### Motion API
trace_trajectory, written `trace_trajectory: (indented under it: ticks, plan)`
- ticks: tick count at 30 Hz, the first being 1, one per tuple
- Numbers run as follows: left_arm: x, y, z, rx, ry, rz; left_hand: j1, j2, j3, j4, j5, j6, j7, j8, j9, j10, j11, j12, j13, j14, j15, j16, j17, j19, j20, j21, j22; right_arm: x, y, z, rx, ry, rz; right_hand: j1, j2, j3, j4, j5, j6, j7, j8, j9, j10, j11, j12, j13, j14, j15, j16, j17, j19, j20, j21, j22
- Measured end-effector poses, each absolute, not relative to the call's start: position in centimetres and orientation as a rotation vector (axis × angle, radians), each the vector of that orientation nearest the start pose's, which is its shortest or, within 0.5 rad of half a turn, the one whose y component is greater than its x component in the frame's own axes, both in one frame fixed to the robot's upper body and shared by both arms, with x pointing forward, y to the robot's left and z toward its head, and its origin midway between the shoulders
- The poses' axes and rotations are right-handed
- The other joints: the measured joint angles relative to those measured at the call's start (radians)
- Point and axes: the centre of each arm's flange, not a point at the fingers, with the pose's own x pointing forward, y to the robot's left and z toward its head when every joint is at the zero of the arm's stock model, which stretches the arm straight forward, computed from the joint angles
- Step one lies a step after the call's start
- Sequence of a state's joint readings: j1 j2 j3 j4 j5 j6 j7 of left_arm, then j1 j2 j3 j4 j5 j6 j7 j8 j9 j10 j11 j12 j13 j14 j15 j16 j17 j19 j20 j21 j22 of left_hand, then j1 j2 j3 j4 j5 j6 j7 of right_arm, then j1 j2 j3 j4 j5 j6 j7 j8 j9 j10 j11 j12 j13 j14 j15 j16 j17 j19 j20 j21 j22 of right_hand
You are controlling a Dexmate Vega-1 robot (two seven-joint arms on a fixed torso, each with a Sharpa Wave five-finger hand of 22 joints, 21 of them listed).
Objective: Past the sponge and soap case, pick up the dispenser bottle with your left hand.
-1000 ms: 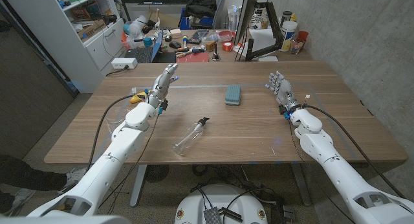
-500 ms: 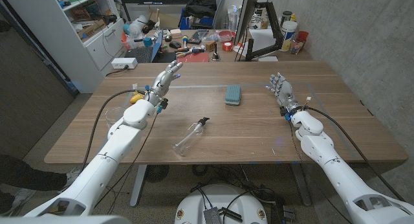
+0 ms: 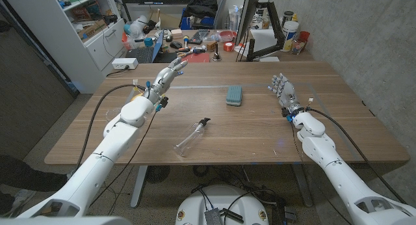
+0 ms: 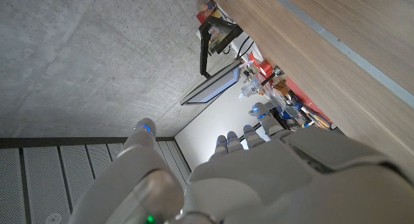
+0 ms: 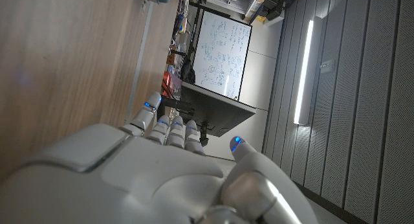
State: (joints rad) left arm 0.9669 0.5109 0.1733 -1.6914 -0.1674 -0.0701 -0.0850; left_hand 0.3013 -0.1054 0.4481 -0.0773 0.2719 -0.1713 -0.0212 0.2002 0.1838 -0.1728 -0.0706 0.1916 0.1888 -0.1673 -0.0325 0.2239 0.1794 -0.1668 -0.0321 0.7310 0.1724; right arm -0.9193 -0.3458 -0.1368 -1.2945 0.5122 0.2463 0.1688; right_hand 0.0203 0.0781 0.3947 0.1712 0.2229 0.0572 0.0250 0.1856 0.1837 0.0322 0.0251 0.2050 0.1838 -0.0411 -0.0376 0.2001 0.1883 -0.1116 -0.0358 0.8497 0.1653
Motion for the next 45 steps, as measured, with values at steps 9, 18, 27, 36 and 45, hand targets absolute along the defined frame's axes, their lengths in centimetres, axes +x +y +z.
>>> trace_trajectory:
  ticks: [9,18,27,36,45]
  plan:
    - [57.6,26.6,4.3,0.463,-0.729,-0.206,0.012,-0.012,-0.007,-0.007,0.0,0.0,0.011,0.0,0.0,0.001,0.007,0.0,0.0,0.0,0.0,0.0,0.0,0.0,0.0,-0.006,0.0,64.7,-30.4,-4.6,0.097,-0.603,0.199,0.0,0.0,0.0,0.0,0.0,0.0,0.0,0.0,0.0,0.0,0.0,0.0,0.0,0.0,0.0,0.0,0.0,0.0,0.0,-0.007,0.0]
    - [56.1,26.3,4.9,0.513,-0.744,-0.215,0.027,-0.027,-0.02,-0.019,0.0,0.0,0.025,0.0,0.005,-0.001,0.03,0.0,0.0,-0.007,0.012,-0.006,0.0,0.0,0.0,-0.014,0.0,64.6,-30.3,-4.7,0.098,-0.607,0.198,0.0,0.0,-0.003,-0.003,0.0,0.0,0.0,0.0,0.0,0.0,0.0,0.0,0.0,0.0,0.0,0.0,0.0,0.005,0.006,-0.01,0.0]
    - [54.6,26.0,5.2,0.556,-0.741,-0.206,0.04,-0.04,-0.033,-0.033,0.0,-0.001,0.067,0.0,0.005,0.002,0.044,0.0,0.0,-0.003,0.026,-0.006,0.0,-0.004,0.004,-0.018,0.0,64.3,-30.4,-4.9,0.1,-0.612,0.196,0.0,0.0,-0.003,-0.003,0.008,0.0,0.0,0.0,0.0,0.0,0.0,0.0,0.0,0.0,0.0,0.0,-0.002,0.011,0.0,-0.014,0.0]
    - [52.8,25.7,5.4,0.585,-0.741,-0.18,0.053,-0.053,-0.046,-0.046,0.006,0.0,0.082,0.0,0.005,0.004,0.057,0.005,0.0,-0.003,0.036,-0.006,0.005,0.006,0.017,-0.021,0.0,64.2,-30.5,-5.2,0.103,-0.613,0.194,0.0,0.0,-0.003,-0.003,0.008,0.0,0.0,0.0,0.0,0.0,0.0,0.0,0.0,0.0,0.0,0.0,-0.002,0.011,0.0,-0.02,0.0]
    - [51.8,25.5,5.4,0.603,-0.733,-0.15,0.057,-0.057,-0.057,-0.049,0.006,0.0,0.093,0.008,0.005,0.004,0.067,0.012,0.0,-0.008,0.04,-0.002,0.005,0.017,0.02,-0.028,0.0,64.1,-30.5,-5.3,0.106,-0.615,0.196,0.0,0.0,-0.003,-0.003,0.008,0.0,0.0,0.0,0.0,0.0,0.0,0.0,0.0,0.0,0.0,0.0,-0.002,0.011,0.0,-0.025,0.0]
